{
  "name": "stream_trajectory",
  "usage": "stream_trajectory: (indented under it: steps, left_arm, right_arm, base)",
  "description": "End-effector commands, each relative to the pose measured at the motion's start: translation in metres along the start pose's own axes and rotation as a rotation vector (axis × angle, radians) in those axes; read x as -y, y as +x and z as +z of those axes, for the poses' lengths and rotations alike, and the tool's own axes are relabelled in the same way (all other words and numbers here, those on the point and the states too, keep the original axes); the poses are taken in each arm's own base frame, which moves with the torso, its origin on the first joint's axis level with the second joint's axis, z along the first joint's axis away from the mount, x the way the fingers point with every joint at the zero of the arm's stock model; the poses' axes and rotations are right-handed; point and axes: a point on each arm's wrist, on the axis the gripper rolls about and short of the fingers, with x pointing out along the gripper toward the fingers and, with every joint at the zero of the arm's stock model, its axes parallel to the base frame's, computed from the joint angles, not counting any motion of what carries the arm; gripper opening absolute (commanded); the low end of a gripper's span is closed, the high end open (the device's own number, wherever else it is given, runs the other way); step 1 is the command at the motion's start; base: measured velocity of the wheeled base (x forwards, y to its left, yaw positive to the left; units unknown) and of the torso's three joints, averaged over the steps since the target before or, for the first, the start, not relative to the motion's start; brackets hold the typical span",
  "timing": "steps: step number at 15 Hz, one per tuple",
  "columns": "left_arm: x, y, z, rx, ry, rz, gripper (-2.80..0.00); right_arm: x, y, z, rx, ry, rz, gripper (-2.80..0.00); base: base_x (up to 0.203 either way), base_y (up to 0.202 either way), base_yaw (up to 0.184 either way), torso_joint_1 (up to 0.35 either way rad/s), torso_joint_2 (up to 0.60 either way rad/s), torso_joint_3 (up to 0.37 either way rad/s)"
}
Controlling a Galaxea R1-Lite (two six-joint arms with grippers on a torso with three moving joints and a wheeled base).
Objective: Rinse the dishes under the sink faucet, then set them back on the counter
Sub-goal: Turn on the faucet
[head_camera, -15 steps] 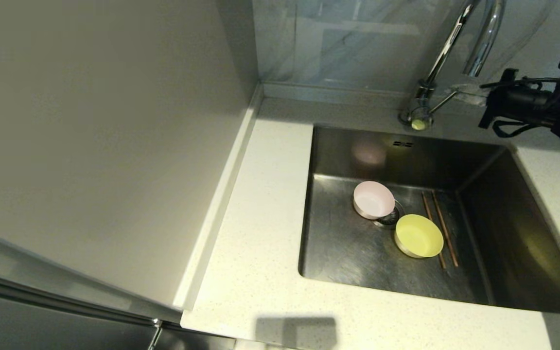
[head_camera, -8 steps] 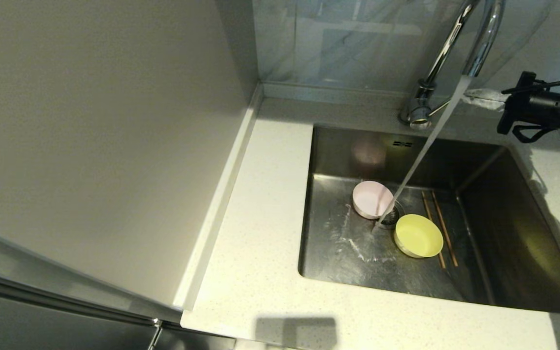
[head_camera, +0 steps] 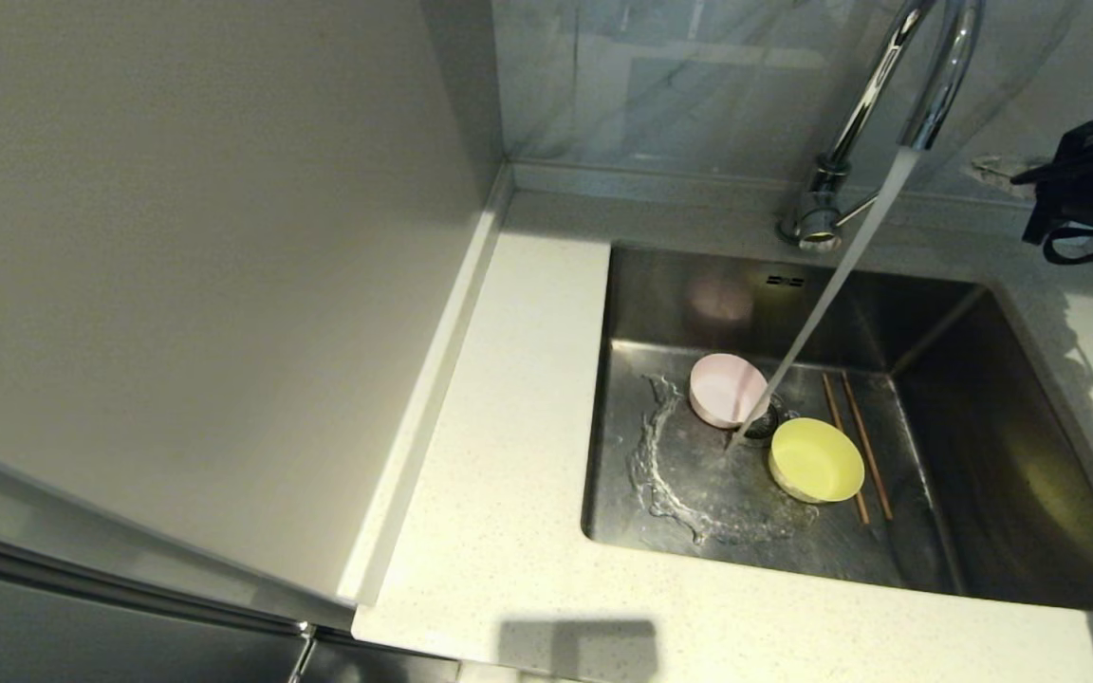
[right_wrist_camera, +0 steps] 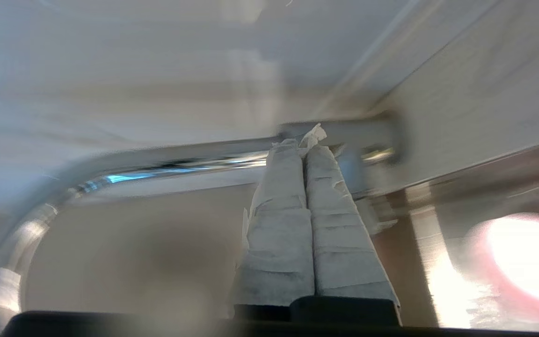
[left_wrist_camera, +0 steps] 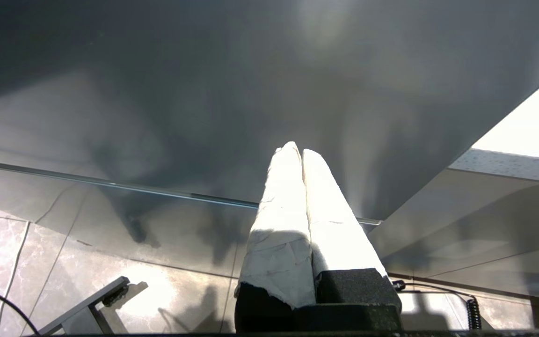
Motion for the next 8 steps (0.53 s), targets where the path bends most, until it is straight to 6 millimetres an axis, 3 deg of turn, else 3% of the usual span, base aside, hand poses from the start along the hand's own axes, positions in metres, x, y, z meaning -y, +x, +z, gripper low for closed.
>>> stream_trajectory:
  steps: [1, 3, 4, 6, 8]
  left_arm:
    - [0.0, 0.0, 0.0, 0.003, 0.0, 0.001, -2.8]
    - [0.0, 0.0, 0.0, 0.003, 0.0, 0.001, -2.8]
    - [0.0, 0.0, 0.0, 0.003, 0.0, 0.001, -2.8]
    - [0.0, 0.0, 0.0, 0.003, 0.0, 0.001, -2.8]
    - [0.0, 0.0, 0.0, 0.003, 0.0, 0.001, -2.8]
  right_arm:
    - [-0.005, -0.012, 0.001, 0.021, -0.247, -0.075, -2.8]
    - [0.004, -0.018, -0.007, 0.024, -0.492, -0.263, -2.8]
    - [0.011, -0.021, -0.017, 0.026, -0.67, -0.443, -2.8]
    - [0.019, -0.038, -0.04, 0.022, -0.84, -0.759, -2.8]
    - [-0.003, -0.067, -0.061, 0.032, -1.009, -0.959, -2.8]
  base:
    - [0.0, 0.0, 0.0, 0.0, 0.0, 0.0]
    - [0.0, 0.0, 0.0, 0.0, 0.0, 0.0]
    - [0.0, 0.0, 0.0, 0.0, 0.0, 0.0]
    - [0.0, 0.0, 0.0, 0.0, 0.0, 0.0]
    - [0.0, 0.0, 0.0, 0.0, 0.0, 0.0]
